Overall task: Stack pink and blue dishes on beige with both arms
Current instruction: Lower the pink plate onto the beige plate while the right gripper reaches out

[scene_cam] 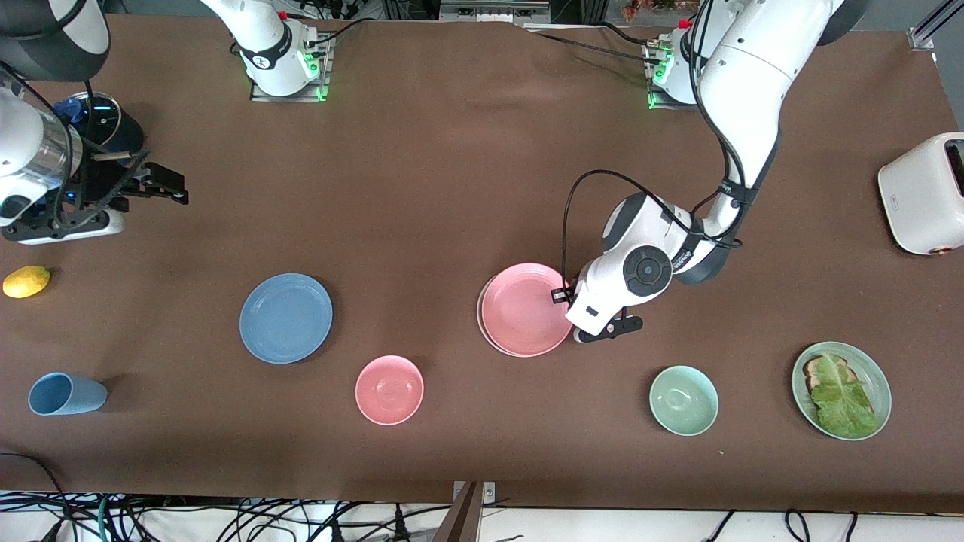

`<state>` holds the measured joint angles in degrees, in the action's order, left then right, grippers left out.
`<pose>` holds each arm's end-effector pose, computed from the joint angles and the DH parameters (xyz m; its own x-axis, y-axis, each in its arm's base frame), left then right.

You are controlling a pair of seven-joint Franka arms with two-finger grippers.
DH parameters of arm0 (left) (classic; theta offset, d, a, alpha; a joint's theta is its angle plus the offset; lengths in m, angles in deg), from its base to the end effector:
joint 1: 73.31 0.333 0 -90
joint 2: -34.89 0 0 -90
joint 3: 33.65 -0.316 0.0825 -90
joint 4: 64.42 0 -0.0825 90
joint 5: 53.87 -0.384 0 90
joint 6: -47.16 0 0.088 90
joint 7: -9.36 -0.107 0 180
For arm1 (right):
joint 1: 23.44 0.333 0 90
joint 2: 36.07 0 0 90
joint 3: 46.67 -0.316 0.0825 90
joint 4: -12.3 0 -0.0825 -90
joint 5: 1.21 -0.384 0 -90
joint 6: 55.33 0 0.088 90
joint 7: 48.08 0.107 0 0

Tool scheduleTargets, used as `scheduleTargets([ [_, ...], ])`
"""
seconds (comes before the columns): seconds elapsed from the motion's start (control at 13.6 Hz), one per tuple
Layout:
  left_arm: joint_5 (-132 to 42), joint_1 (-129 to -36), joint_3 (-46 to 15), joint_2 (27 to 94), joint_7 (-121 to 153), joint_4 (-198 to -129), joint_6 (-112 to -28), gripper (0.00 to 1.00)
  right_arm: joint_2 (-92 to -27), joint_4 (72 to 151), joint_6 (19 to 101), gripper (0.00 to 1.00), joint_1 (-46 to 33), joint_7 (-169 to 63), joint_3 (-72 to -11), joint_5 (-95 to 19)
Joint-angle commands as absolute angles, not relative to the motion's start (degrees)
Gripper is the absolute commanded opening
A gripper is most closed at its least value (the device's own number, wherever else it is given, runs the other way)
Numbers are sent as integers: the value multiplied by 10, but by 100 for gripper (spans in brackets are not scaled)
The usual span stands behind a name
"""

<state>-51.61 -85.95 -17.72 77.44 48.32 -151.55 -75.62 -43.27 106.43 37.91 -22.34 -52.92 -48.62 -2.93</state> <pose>0.6274 -0.3099 0.2273 0.9450 0.2455 -0.2160 0.2721 -0.9568 0.1028 0.5853 0.0333 0.5234 0.9812 0.1354 -0.1373 0.1303 -0.9904 -0.0454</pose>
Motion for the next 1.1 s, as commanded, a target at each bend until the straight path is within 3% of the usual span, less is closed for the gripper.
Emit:
scheduleTargets([
  [0.0, -510, -866, -183, 783, 486, -1496, -755, 100, -459, 1091, 439, 100, -225, -537, -488, -32],
  [0.51, -570, -836, -187, 759, 541, -1498, -721, 100, -578, 1096, 583, 100, -226, -540, -487, -24],
  [0.81, -569, -779, -186, 737, 441, -1503, -666, 100, -603, 1161, 703, 100, -228, -566, -486, -25],
  [1.03, -569, -733, -184, 725, 366, -1504, -630, 100, -624, 1179, 747, 100, -232, -569, -485, -26],
])
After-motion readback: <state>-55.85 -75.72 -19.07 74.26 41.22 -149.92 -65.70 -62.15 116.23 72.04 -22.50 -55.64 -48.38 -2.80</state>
